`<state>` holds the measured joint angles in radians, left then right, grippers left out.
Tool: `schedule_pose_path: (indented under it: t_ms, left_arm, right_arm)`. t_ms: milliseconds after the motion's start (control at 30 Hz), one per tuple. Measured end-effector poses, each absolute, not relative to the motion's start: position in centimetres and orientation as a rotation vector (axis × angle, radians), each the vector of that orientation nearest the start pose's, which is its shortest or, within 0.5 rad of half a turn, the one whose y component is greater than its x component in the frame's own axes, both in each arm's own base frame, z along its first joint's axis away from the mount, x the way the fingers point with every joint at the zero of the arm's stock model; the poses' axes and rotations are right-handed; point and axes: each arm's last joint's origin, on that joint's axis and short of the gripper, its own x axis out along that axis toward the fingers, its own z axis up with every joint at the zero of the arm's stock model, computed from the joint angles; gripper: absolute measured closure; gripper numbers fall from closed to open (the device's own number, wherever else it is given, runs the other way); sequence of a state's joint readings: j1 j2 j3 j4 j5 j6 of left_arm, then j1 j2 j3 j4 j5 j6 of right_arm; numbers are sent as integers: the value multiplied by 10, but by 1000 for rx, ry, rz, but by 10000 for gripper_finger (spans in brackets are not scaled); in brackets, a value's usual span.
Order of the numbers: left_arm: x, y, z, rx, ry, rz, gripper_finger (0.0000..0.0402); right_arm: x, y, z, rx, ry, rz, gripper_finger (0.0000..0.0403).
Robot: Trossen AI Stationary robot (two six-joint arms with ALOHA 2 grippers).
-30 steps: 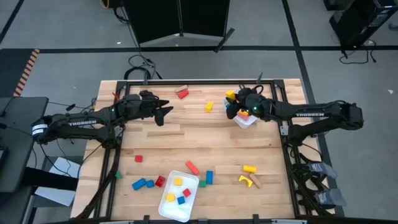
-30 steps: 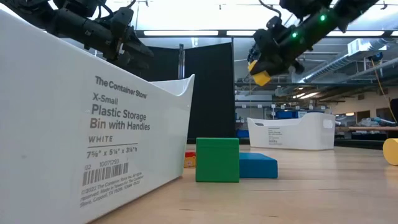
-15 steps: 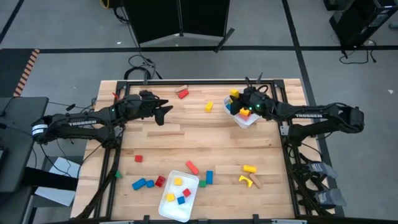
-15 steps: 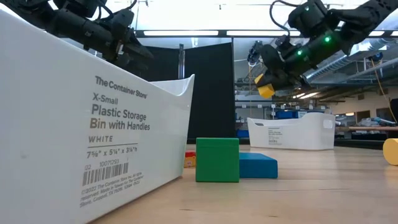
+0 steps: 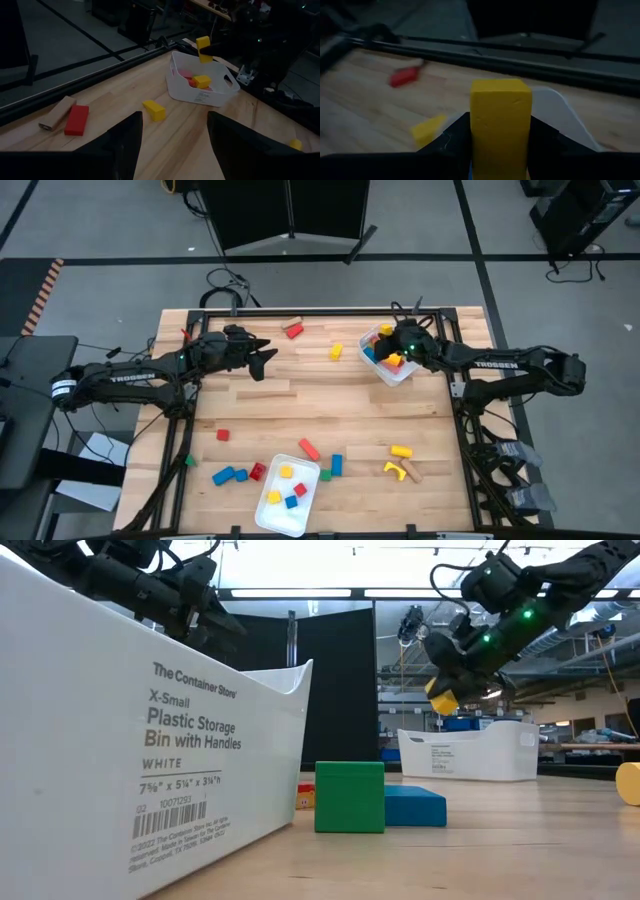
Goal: Sort blocks by size
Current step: Put the yellow rectangle block into the top white bin
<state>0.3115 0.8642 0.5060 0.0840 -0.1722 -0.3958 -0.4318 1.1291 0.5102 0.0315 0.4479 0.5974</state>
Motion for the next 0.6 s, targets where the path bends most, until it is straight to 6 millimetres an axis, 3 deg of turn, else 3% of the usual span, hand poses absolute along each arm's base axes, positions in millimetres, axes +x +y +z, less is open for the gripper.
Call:
schedule_pose_path:
  t_ms: [600]
  left_arm:
    - [180, 65, 249, -397, 168, 581, 172]
  right_arm:
    - [188, -106, 192, 560, 358, -1105, 259]
